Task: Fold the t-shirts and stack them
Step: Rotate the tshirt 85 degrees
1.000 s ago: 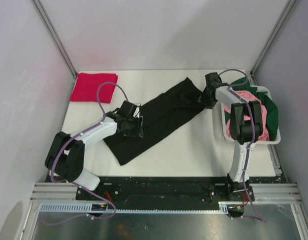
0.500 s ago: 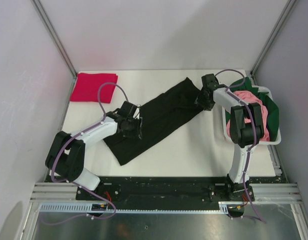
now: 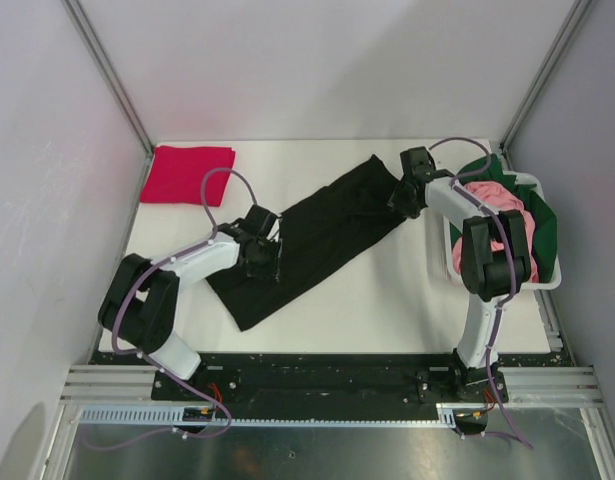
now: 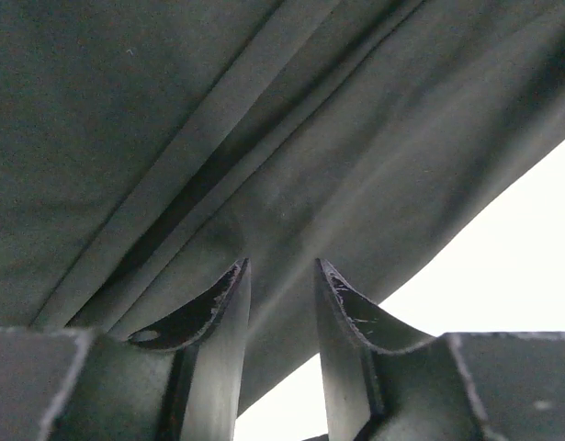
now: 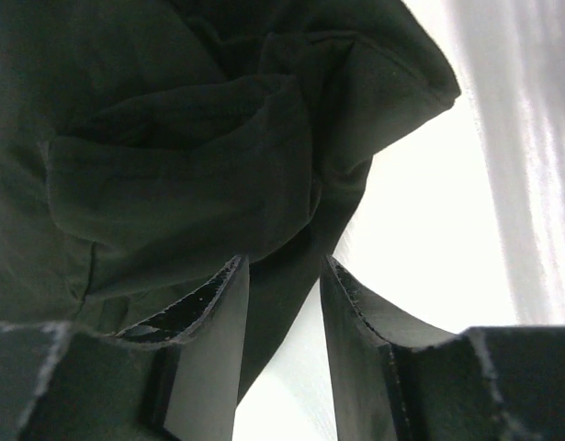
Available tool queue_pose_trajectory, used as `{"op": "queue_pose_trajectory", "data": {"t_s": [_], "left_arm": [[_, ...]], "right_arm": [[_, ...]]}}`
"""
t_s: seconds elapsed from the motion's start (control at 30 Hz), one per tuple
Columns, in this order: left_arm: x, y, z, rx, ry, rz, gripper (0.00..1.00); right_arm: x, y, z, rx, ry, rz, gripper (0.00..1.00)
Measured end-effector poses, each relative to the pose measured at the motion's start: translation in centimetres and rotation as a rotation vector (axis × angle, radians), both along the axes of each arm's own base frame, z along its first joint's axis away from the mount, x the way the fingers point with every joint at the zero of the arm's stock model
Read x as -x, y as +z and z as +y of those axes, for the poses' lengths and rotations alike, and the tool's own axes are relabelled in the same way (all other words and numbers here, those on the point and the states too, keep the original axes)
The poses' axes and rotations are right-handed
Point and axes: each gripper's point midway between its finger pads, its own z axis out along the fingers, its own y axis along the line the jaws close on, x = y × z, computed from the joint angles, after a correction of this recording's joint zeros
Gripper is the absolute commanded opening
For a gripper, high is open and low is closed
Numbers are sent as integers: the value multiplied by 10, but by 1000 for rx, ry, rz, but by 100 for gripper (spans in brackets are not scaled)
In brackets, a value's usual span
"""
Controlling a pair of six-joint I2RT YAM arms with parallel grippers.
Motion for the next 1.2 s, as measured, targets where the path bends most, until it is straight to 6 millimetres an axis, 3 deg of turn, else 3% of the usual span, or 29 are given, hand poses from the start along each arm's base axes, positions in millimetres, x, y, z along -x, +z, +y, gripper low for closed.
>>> {"op": "queue_pose_trajectory", "data": {"t_s": [0.3,0.47,0.63,0.8,0.9,1.03,1.2], "left_arm": [[11,-24,-4,-63,-35,56,35],[15,-25,-22,-81,-87,56,33],[11,-24,-73,-43,-153,78,31],[-5,-20,-151,86,-182,105,31],[-11,-17,-195,175,-184,121,32],[-14,-12,-238,266,-192,137,37],[-14,2,-254,309,-214,115,42]], "right_arm": [[-5,-48,3,-14,-8,75,39],[-34,-47,4,-21,-13,44,39],[-82,-44,4,-16,-6,-15,44],[-138,-38,5,4,28,-96,55],[-162,-34,4,27,62,-140,64],[-170,-24,2,50,109,-167,73],[-168,-9,3,59,160,-177,76]]}}
